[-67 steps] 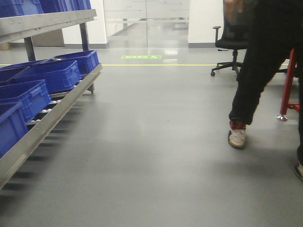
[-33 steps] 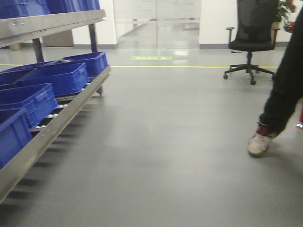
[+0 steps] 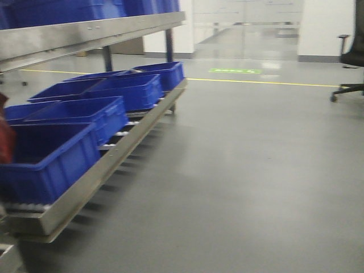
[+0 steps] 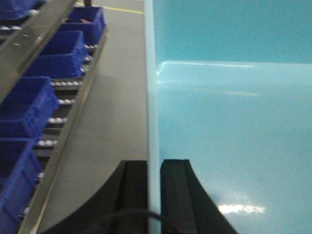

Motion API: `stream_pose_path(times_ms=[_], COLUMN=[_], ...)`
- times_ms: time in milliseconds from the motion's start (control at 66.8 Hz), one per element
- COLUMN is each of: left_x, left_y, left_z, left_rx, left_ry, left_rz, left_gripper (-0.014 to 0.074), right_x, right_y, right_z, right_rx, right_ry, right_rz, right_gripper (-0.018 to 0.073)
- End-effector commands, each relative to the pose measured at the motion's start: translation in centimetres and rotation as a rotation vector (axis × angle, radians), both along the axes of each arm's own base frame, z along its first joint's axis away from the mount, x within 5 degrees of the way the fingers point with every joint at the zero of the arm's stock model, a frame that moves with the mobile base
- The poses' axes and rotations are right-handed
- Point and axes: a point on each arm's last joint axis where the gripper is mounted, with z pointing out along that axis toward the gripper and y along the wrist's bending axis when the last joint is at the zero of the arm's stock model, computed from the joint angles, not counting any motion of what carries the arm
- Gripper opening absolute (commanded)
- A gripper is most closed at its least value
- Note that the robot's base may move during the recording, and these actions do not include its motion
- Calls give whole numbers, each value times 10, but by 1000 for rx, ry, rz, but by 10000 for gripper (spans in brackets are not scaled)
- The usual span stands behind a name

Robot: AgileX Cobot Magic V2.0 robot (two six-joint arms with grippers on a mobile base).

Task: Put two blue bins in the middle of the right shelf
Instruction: 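Hold the light blue bin in both grippers while driving to another shelf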

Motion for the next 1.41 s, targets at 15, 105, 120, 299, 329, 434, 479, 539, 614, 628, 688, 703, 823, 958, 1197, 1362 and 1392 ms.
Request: stream_pose_path(times_ms=[15, 105, 120, 299, 329, 434, 479, 539, 614, 628, 688, 703, 823, 958, 1197, 1362, 1392], left_x=[8, 14, 14, 25, 28, 31, 33, 35, 37, 37, 37, 37, 37, 37, 23, 5, 0], left_y=[-10, -14, -14, -20, -21, -23, -25, -26, -26, -26, -26, -26, -26, -27, -19, -7, -4], left_z=[1, -8, -8, -23, -27, -33, -36, -39, -41, -41, -41, -41, -41, -38, -19, -3, 1], left_rx=[-57, -47, -46, -30, -25, -18, -15, -12, -10, -10, -10, -10, -10, -29, -42, -20, -14], left_ry=[-67, -47, -45, -16, -6, 8, 13, 19, 23, 23, 23, 23, 23, -8, -32, -9, -3], left_rz=[-33, -32, -32, -32, -32, -31, -32, -32, -31, -31, -31, -31, -31, -38, -35, -20, -15], left_gripper=[-111, -111, -111, -111, -111, -111, -111, -111, -111, -111, -111, -111, -111, -111, -111, -111, -111], right_x=[-8, -8, -8, -8, -8, -8, -8, -8, -8, -8, -8, -8, -8, -8, -8, -8, -8], right_y=[8, 8, 8, 8, 8, 8, 8, 8, 8, 8, 8, 8, 8, 8, 8, 8, 8], right_z=[15, 15, 15, 15, 15, 15, 15, 15, 15, 15, 15, 15, 15, 15, 15, 15, 15], right_rx=[89, 89, 89, 89, 89, 89, 89, 89, 89, 89, 89, 89, 89, 89, 89, 89, 89], right_ry=[-70, -70, -70, -70, -70, -72, -72, -72, -72, -72, -72, -72, -72, -72, -72, -72, -72], right_rz=[64, 64, 64, 64, 64, 64, 64, 64, 64, 64, 64, 64, 64, 64, 64, 64, 64], right_gripper=[-153, -153, -153, -153, -153, -153, -153, -153, -153, -153, -153, -153, -153, -153, -153, -153, -153])
